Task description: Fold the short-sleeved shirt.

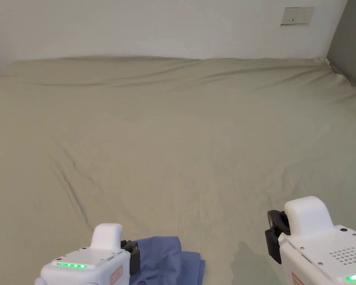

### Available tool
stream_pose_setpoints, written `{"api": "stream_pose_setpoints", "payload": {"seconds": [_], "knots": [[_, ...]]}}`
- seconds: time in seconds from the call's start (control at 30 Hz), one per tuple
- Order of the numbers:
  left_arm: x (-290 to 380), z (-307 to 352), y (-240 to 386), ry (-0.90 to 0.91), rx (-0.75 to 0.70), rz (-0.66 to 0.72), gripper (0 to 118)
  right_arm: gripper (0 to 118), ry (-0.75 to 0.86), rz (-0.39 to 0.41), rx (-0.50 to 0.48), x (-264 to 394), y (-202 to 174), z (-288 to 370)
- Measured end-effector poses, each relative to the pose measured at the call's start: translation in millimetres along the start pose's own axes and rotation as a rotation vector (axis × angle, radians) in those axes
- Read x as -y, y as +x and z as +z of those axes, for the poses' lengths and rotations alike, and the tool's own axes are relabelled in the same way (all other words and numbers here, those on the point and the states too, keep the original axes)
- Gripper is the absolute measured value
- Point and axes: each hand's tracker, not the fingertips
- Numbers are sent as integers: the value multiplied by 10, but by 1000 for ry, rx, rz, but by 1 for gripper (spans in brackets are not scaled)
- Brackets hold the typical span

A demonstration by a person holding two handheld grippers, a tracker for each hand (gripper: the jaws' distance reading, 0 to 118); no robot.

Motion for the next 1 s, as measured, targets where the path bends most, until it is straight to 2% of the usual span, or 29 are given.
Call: {"api": "stream_pose_setpoints", "payload": {"seconds": [0.07,0.17,0.4,0.5,0.63,0.7,0.73,0.8,0.83,0.93,1.0], "knots": [[121,-141,133,-28,-29,-45,0,2,-3,0,2,16,-2,7],[283,-365,395,-66,4,-109,0,2,-12,-2,7,55,8,24],[461,-278,1047,-8,-102,-352,0,2,-26,-19,19,122,80,42],[575,-240,1148,1,-57,-335,0,2,-29,-24,24,142,97,29],[737,-227,1313,4,-15,-419,0,2,-35,-22,18,142,77,-3],[808,-211,1344,-29,73,-408,0,2,-33,-20,13,119,53,-24],[817,-183,1331,-16,67,-408,0,2,-30,-20,10,103,41,-34],[823,-108,1285,-69,270,-329,0,2,-20,-22,-2,57,-2,-51],[822,-53,1260,-82,324,-287,0,2,-13,-20,-6,40,-25,-59],[710,192,1099,-26,348,-241,0,2,-2,-9,-28,-31,-129,-127],[602,306,857,24,309,-163,0,2,10,-3,-59,-62,-222,-166]]}}
